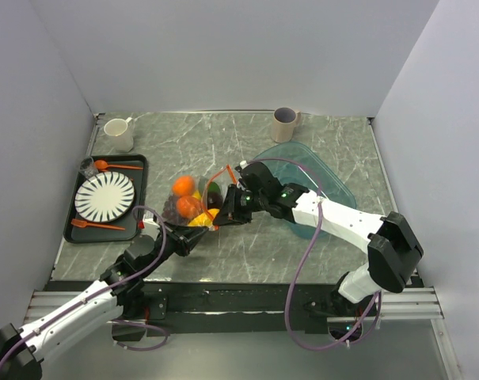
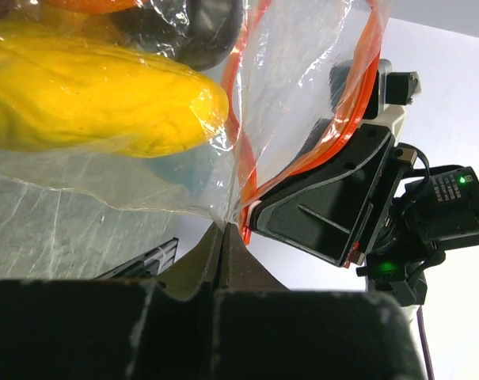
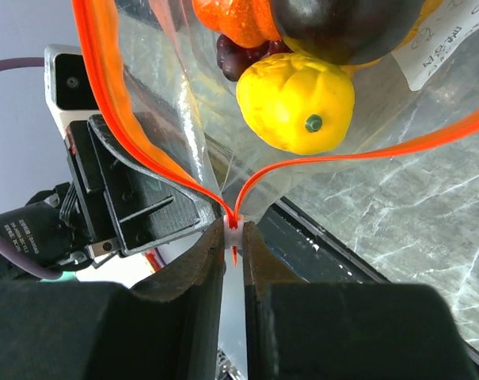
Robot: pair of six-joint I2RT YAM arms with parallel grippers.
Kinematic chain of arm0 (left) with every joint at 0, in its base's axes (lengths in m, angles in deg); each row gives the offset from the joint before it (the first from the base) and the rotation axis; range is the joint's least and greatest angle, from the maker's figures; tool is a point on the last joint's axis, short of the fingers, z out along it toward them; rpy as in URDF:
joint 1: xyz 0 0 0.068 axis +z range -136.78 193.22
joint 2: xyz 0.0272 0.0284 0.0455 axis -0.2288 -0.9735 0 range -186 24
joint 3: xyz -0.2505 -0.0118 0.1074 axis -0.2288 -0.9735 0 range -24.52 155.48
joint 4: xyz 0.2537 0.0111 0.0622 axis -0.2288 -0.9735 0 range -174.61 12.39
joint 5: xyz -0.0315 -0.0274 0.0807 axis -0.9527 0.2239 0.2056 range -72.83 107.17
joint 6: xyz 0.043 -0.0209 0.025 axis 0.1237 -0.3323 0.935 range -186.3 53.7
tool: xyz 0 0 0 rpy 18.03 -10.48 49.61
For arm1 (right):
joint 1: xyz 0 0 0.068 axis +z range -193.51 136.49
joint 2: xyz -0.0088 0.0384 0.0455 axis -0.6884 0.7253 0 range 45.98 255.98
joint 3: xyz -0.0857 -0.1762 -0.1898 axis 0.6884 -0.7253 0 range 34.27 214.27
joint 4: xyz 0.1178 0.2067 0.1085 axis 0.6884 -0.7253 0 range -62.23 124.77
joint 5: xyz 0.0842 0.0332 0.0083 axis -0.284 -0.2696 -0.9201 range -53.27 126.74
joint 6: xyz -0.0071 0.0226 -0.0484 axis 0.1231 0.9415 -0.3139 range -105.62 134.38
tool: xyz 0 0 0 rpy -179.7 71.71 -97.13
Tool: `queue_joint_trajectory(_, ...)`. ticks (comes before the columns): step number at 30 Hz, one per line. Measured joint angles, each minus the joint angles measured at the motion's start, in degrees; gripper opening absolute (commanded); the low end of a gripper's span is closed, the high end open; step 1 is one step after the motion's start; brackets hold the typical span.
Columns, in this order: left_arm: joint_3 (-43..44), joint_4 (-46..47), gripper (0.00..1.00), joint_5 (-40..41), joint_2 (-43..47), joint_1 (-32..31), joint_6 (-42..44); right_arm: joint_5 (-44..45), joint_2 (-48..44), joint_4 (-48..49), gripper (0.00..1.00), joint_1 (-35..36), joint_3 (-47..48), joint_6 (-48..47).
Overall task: Place the food in the zip-top bag and seal the zipper
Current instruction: Zip the zipper food storage bag at the center of the board.
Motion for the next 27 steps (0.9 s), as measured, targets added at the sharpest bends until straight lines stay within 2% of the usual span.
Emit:
queue_joint_trajectory(1,0.0,0.0,0.11,0.0,0.0,0.0,0.0,-0.3,0.0,0.0,0.1,-0.1,0.0,0.0)
queue_joint_trajectory(2,0.0,0.1,0.25,0.0,0.0,0.0,0.0,-0.5,0.0,0.1,0.09,-0.1,0.0,0.0)
queue_joint_trajectory(3,0.0,0.2,0.31,0.0,0.0,0.0,0.1,-0.5,0.0,0.3,0.08,-0.1,0.0,0.1)
queue_joint_trajectory(4,-0.1,0.2,0.43,0.1,0.0,0.0,0.1,-0.3,0.0,0.7,0.07,-0.3,-0.2,0.1)
queue_joint_trajectory(8,-0.2,0.5,0.52,0.4,-0.3,0.0,1.6,0.0,-1.0,4.2,0.06,-1.1,-3.2,2.2)
queue_joint_trajectory(18,-0.2,6.3,0.48,0.3,-5.8,0.0,3.0,0.7,-1.6,9.2,0.03,0.5,-6.7,7.9)
queue_joint_trajectory(25,-0.2,7.7,0.36,0.0,-6.9,0.0,3.5,0.6,-1.6,9.9,0.02,0.6,-7.1,10.0)
queue_joint_trajectory(27,-0.2,7.7,0.35,0.0,-6.9,0.0,4.0,0.6,-1.6,10.1,0.02,0.6,-7.1,10.5)
